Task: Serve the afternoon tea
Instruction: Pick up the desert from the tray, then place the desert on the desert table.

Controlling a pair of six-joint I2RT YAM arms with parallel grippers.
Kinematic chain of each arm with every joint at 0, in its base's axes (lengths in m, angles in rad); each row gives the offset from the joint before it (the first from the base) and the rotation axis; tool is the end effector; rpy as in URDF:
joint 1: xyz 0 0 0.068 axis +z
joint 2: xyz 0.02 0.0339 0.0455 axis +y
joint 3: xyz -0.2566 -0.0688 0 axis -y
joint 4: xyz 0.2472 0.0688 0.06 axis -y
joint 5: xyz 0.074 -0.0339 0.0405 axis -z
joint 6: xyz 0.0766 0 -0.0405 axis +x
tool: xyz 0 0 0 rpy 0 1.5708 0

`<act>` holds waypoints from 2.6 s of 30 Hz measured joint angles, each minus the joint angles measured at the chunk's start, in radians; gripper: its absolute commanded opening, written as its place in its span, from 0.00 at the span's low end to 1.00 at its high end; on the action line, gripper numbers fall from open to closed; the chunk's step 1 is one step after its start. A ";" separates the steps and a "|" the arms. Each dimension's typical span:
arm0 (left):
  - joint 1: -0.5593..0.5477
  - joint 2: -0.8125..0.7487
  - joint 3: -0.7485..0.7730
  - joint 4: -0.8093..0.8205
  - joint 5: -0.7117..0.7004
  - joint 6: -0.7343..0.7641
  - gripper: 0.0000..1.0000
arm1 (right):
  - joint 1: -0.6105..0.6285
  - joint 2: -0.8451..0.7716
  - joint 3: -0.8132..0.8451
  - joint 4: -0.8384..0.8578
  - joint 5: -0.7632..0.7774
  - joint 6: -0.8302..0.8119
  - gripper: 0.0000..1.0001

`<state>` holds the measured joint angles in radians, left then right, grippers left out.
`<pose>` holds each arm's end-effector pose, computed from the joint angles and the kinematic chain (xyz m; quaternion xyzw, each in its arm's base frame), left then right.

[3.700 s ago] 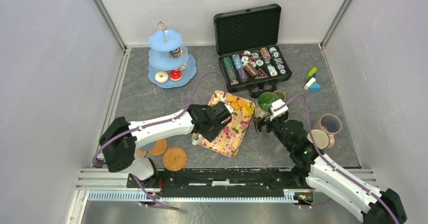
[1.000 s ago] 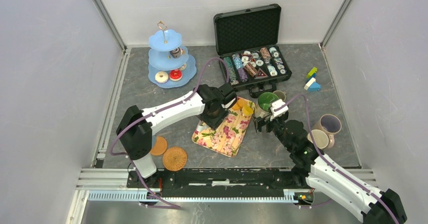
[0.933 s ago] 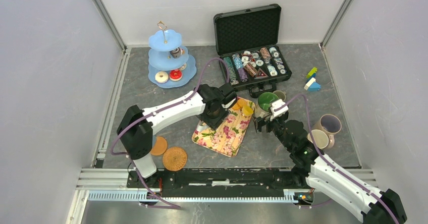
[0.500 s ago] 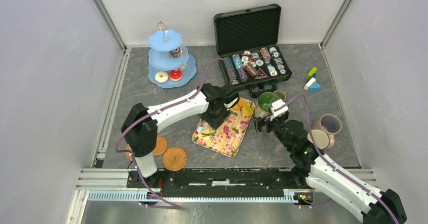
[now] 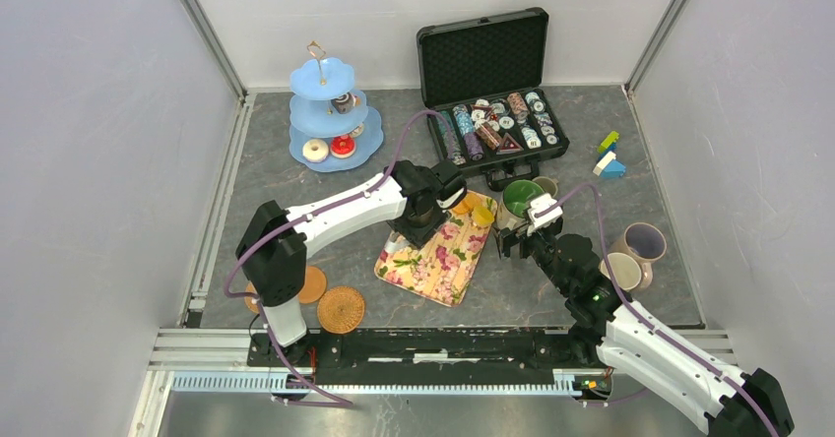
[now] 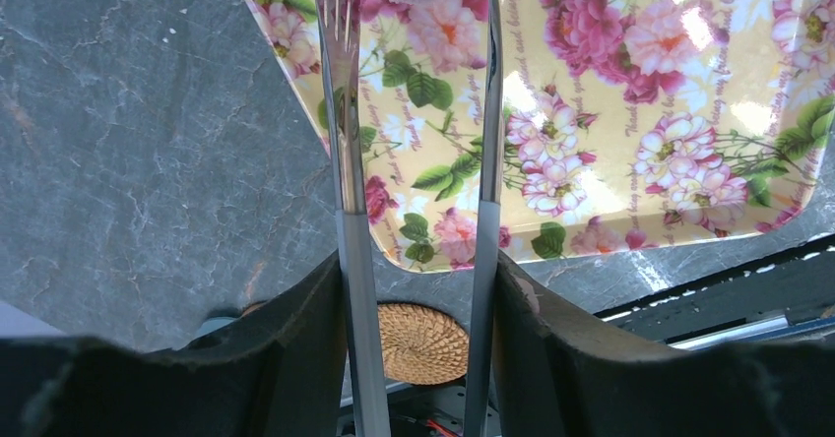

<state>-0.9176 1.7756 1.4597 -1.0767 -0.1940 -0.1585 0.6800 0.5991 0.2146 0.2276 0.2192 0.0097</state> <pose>0.2258 -0.2708 0.1982 0.3593 0.9240 0.0375 0.1255 0.1712 0.1170 0.1978 -0.1815 0.7371 0.1400 0.6357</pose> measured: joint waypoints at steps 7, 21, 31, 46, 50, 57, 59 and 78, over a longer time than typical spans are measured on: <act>0.000 0.000 0.006 0.000 -0.027 0.000 0.28 | 0.000 0.000 0.000 0.000 0.000 0.000 0.98; 0.000 -0.038 0.024 -0.008 -0.046 0.000 0.22 | 0.000 0.000 0.000 0.000 0.000 0.000 0.98; 0.044 -0.072 0.058 -0.040 -0.069 0.001 0.24 | 0.000 0.000 0.000 0.000 0.000 0.000 0.98; 0.364 -0.259 0.123 -0.081 -0.150 0.068 0.25 | 0.000 0.012 0.000 0.000 -0.017 0.005 0.98; 0.452 -0.261 0.135 -0.071 -0.159 0.092 0.25 | 0.000 0.012 0.000 0.001 -0.021 0.009 0.98; 0.562 -0.251 0.146 0.000 -0.202 0.107 0.25 | 0.000 0.019 0.000 0.002 -0.030 0.012 0.98; 0.576 -0.236 0.152 0.029 -0.209 0.108 0.25 | 0.000 0.020 0.000 0.002 -0.031 0.012 0.98; 0.621 -0.034 0.225 0.144 -0.250 0.145 0.25 | 0.000 0.058 0.000 0.002 -0.030 0.011 0.98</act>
<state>-0.2970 1.7416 1.6852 -0.9329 -0.4442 -0.0135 0.6800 0.6571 0.2146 0.2298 0.1894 0.0204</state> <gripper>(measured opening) 0.537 0.978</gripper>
